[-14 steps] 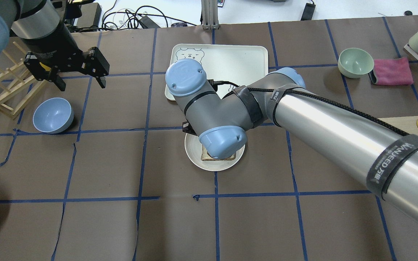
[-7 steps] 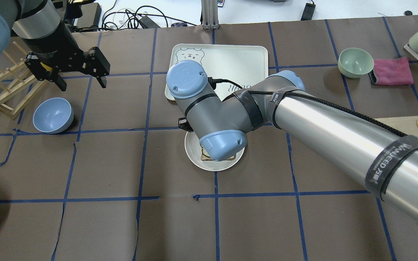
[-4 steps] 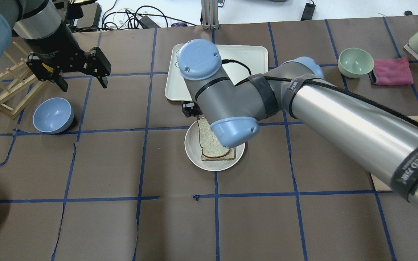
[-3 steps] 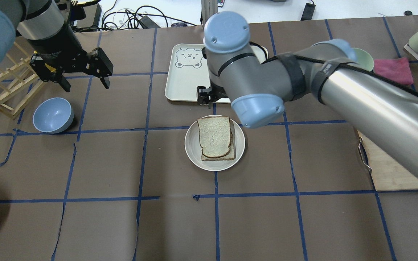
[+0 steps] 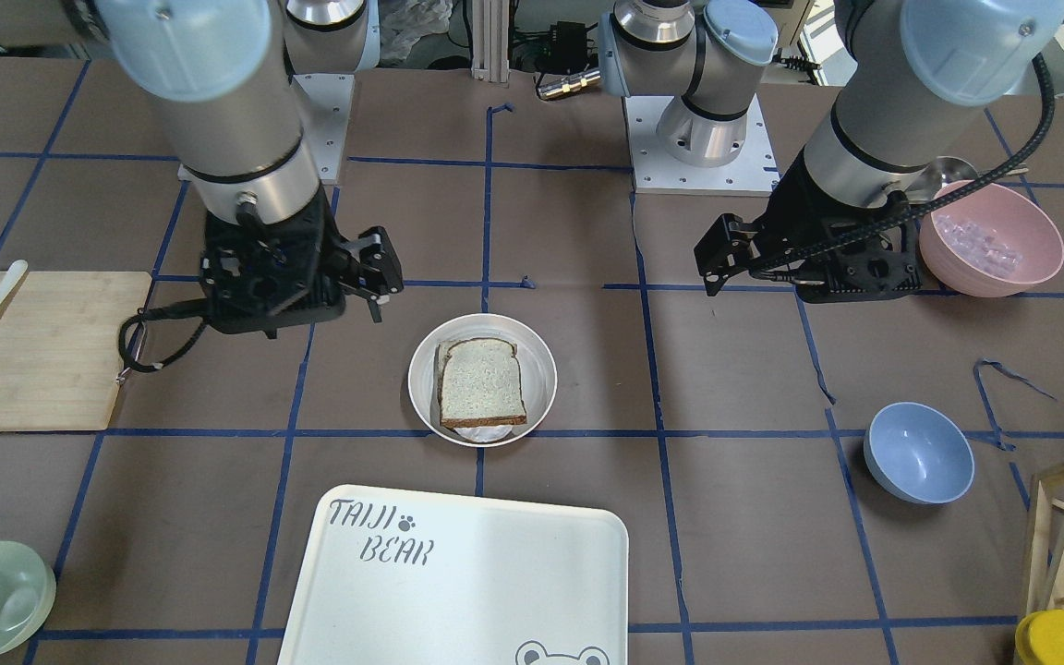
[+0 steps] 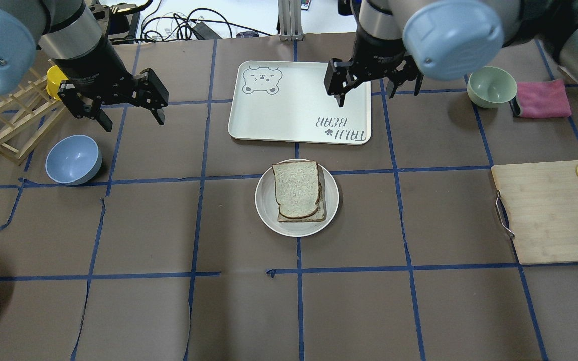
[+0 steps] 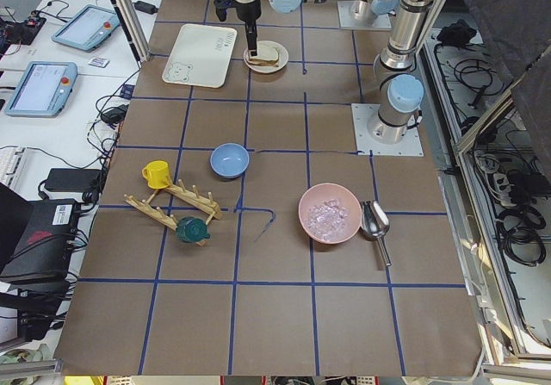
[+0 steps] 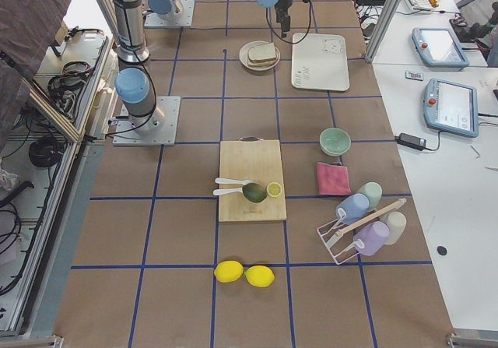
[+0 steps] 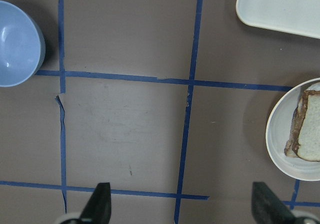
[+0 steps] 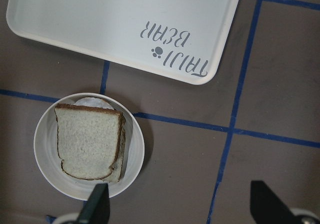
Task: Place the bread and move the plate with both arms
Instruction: 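Raise the right gripper away while the left gripper moves toward the plate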
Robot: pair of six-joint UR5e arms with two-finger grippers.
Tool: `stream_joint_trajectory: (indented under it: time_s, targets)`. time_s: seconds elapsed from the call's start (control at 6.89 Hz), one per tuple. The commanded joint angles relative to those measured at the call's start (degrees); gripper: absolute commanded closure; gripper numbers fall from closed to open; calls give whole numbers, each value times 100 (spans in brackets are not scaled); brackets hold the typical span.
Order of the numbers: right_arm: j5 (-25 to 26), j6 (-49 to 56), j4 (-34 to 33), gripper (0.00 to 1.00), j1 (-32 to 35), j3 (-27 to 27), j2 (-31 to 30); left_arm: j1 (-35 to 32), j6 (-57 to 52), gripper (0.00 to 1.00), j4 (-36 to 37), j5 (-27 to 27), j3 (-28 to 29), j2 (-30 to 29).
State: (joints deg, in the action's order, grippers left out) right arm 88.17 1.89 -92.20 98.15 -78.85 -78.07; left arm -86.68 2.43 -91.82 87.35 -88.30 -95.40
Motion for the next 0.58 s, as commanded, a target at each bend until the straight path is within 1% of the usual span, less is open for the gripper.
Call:
stream_joint_trajectory:
  time_s: [0.0, 0.15, 0.29, 0.44]
  targets:
    - [-62, 250, 826, 0, -313, 459, -225, -15, 258, 0, 32, -183, -352, -5]
    - [33, 634, 505, 0, -366, 363, -304, -128, 302, 0, 311, -183, -528, -48]
    - [-27, 690, 545, 0, -375, 336, -375, -425, 450, 0, 679, -157, -774, -66]
    - [42, 551, 510, 0, -401, 301, -384, -628, 1087, 0, 1109, -174, -1055, -110]
